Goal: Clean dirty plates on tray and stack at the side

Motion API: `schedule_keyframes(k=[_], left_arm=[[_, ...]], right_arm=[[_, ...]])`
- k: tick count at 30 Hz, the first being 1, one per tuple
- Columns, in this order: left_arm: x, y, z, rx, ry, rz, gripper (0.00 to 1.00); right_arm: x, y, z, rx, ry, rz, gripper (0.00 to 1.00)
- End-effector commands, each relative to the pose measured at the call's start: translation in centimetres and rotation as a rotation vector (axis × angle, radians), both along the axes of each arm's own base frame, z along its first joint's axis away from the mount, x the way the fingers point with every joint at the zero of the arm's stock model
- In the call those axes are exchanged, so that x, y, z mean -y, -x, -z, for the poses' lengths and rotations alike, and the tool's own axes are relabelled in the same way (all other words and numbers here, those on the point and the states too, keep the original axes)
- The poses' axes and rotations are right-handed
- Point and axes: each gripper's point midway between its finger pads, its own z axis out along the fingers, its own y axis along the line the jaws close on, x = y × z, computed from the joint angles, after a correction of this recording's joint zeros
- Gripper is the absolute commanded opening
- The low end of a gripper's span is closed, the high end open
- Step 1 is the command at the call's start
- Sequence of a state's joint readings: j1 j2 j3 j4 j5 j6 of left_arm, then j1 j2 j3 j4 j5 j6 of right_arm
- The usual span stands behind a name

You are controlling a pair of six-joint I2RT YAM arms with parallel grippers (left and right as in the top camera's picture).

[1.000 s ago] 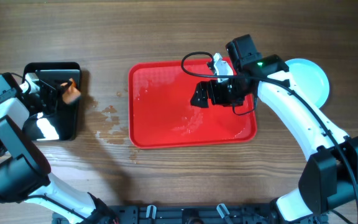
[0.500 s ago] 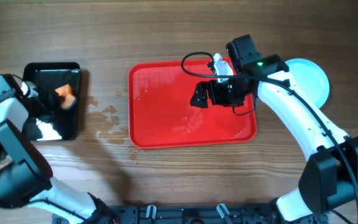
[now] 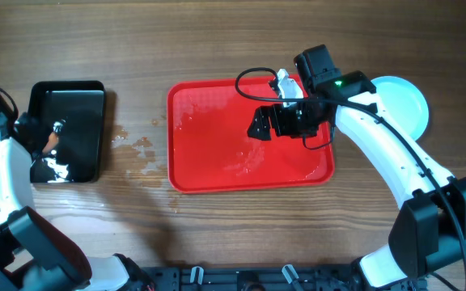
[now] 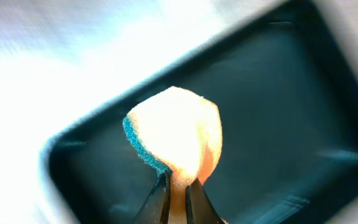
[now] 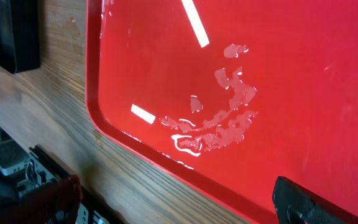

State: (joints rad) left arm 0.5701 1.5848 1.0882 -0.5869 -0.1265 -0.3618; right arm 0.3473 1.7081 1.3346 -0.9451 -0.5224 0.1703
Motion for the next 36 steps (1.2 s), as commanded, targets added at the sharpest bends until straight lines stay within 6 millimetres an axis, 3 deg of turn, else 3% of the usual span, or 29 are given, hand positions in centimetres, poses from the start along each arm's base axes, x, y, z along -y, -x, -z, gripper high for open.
schedule_keyframes(k=[1,5,9,15,22,27,36], left_arm=[[-2.8,2.2,-1.0,-0.189,-0.237,-0.046,0.04],[-2.2,1.7,-0.9,-0.262,-0.316,0.001,0.04],[-0.5,-0.3,-0.7,-0.351,-0.435,0.127,0.04],[2.1,-2.4,1.2,-0.465,-0.524,0.274,0.04],[1.1,-1.6,3.7,-0.673,-0.647,0.286,0.04],[0.5,-2.2,3.4,-0.712,-0.709,0.309,0.04],[3.1,-4.9,4.4,-0.682,-0.699,0.491,0.04]], right_arm=[[-0.1,-0.1,-0.2,0.031,0.001,-0.019,0.99],[-0.1,-0.2,-0.2,0.036,0.000,-0.022,0.99],[-0.1,-0.2,-0.3,0.046,0.000,-0.034,0.99],[-0.1,-0.2,-0.3,0.046,0.001,-0.035,0.99],[-0.1,-0.2,-0.2,0.055,0.003,-0.055,0.99],[0.0,-0.1,-0.2,0.054,0.003,-0.056,0.99],[0.0,-0.1,-0.2,0.052,0.003,-0.055,0.99]])
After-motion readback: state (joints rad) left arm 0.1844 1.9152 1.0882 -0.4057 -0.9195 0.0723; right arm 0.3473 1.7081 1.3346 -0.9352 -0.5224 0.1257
